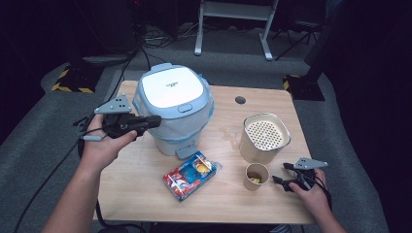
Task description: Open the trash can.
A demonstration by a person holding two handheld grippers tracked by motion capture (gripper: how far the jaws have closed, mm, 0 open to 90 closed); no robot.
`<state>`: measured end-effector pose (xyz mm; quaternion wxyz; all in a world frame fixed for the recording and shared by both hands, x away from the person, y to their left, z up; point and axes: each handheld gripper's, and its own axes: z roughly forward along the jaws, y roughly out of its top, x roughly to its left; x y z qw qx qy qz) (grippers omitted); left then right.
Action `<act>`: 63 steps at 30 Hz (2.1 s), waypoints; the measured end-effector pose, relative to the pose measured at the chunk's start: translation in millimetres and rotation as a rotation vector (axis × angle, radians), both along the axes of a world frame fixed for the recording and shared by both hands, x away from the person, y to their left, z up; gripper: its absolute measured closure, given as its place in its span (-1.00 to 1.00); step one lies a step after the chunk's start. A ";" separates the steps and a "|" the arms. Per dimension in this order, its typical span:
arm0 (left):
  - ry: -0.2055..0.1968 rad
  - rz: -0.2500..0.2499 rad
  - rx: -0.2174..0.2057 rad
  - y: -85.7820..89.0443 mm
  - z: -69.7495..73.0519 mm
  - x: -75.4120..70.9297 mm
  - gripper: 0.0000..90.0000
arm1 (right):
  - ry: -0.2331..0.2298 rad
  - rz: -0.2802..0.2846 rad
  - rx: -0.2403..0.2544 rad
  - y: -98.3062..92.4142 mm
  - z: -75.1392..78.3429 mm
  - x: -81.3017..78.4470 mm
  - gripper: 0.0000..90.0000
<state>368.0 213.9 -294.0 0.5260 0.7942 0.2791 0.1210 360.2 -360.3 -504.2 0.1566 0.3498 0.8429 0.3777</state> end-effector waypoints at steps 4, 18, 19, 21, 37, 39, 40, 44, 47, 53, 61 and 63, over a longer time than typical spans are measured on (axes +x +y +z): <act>0.001 -0.002 -0.015 -9.6 8.0 7.7 0.94 | -0.001 0.000 -0.001 0.0 0.0 0.0 -0.51; -0.027 -0.020 0.024 -46.7 18.8 34.7 1.00 | -0.001 0.000 0.000 0.0 0.0 0.0 -0.51; -0.022 -0.026 0.022 -50.5 17.8 35.5 1.00 | 0.000 0.000 0.000 0.0 0.0 0.0 -0.51; -0.023 -0.034 0.030 -56.3 16.8 37.4 1.00 | 0.000 0.000 0.000 0.0 0.0 0.0 -0.51; -0.009 0.002 0.070 -68.7 11.8 46.1 1.00 | -0.001 0.000 -0.001 0.0 0.0 0.0 -0.51; -0.003 0.004 0.068 -68.3 11.7 46.3 1.00 | -0.001 0.000 -0.001 0.0 0.0 0.0 -0.51; -0.003 0.008 0.066 -68.2 11.6 46.5 1.00 | -0.001 0.000 -0.001 0.0 0.0 0.0 -0.51; -0.003 0.014 0.068 -68.3 11.8 46.1 1.00 | 0.000 0.000 0.000 0.0 0.0 0.0 -0.51; -0.016 0.021 0.083 -69.2 12.2 45.2 1.00 | 0.000 0.000 0.000 0.0 0.0 0.0 -0.51; -0.003 0.018 0.090 -71.2 11.8 44.4 1.00 | 0.000 0.000 -0.001 0.0 0.0 0.0 -0.51; 0.010 -0.011 0.063 -74.5 9.5 43.5 0.96 | 0.000 0.000 0.000 0.0 0.0 0.0 -0.51; -0.011 0.000 0.031 -75.0 10.1 40.7 0.56 | 0.000 0.000 0.000 0.0 0.0 0.0 -0.51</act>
